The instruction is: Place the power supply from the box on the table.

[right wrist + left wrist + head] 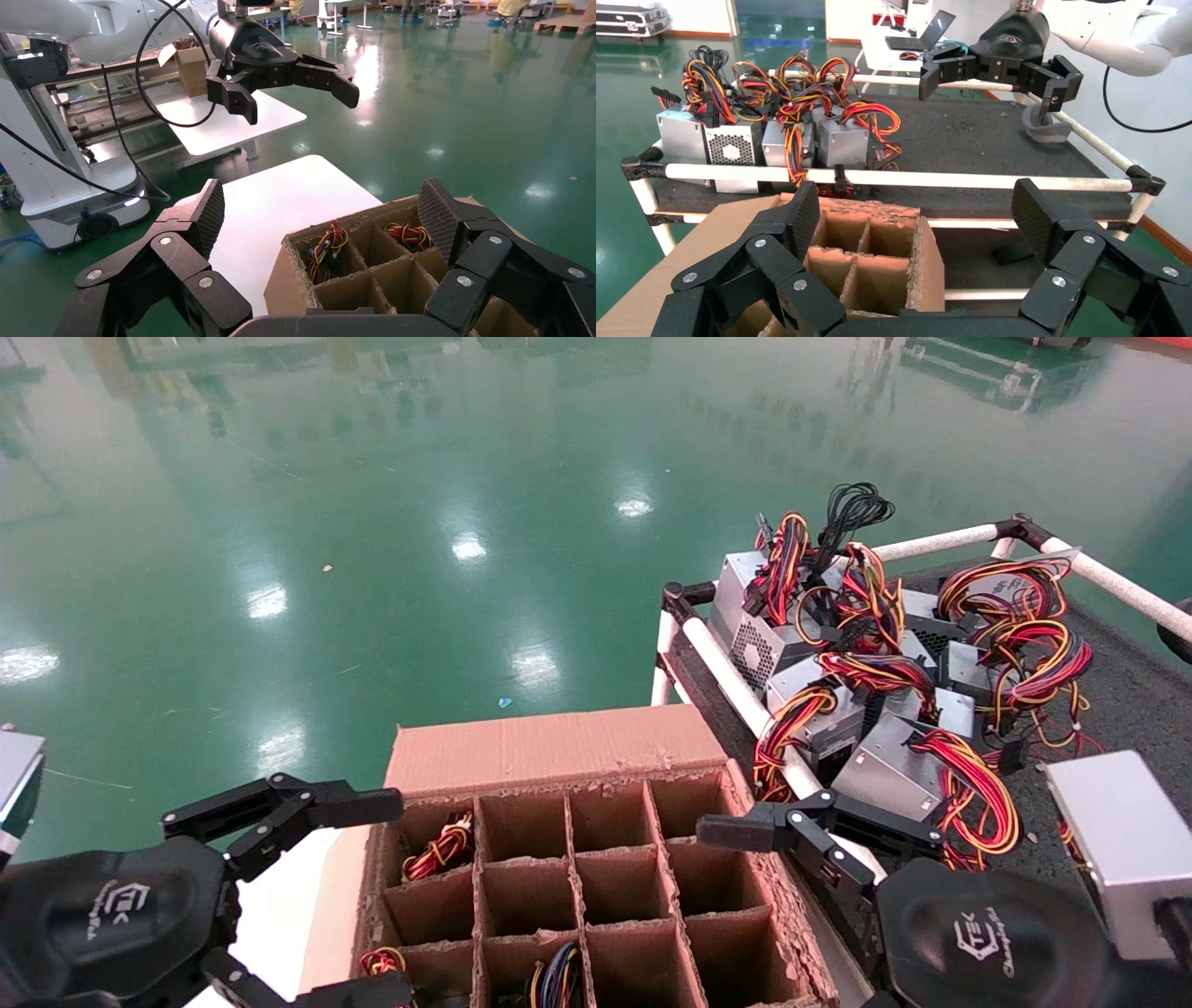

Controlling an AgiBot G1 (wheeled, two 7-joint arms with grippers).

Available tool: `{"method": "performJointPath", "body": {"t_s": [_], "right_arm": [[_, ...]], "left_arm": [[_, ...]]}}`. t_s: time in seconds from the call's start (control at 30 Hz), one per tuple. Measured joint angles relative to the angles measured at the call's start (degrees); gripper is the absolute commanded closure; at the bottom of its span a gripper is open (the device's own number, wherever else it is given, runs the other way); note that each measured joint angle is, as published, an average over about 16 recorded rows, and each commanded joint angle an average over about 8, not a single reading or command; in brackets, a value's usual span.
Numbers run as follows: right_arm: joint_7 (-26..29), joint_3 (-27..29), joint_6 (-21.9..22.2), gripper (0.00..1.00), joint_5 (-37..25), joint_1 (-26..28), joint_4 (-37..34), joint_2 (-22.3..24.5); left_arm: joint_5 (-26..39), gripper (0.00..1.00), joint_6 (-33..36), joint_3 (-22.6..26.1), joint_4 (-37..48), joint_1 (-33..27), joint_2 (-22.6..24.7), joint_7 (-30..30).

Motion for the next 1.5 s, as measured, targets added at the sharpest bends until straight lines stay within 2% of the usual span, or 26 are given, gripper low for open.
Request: {"method": "performJointPath", "body": {"t_s": [0.17,1.5], "right_arm": [[0.00,0.00,0.00,0.00,0.00,0.00,0.00,0.00],[0.00,0.00,0.00,0.00,0.00,0.00,0.00,0.00]], "left_arm": [[0.00,1.00,0.00,0.00,0.00,0.00,0.00,0.00],[0.00,1.00,0.00,0.00,0.00,0.00,0.00,0.00]]}}
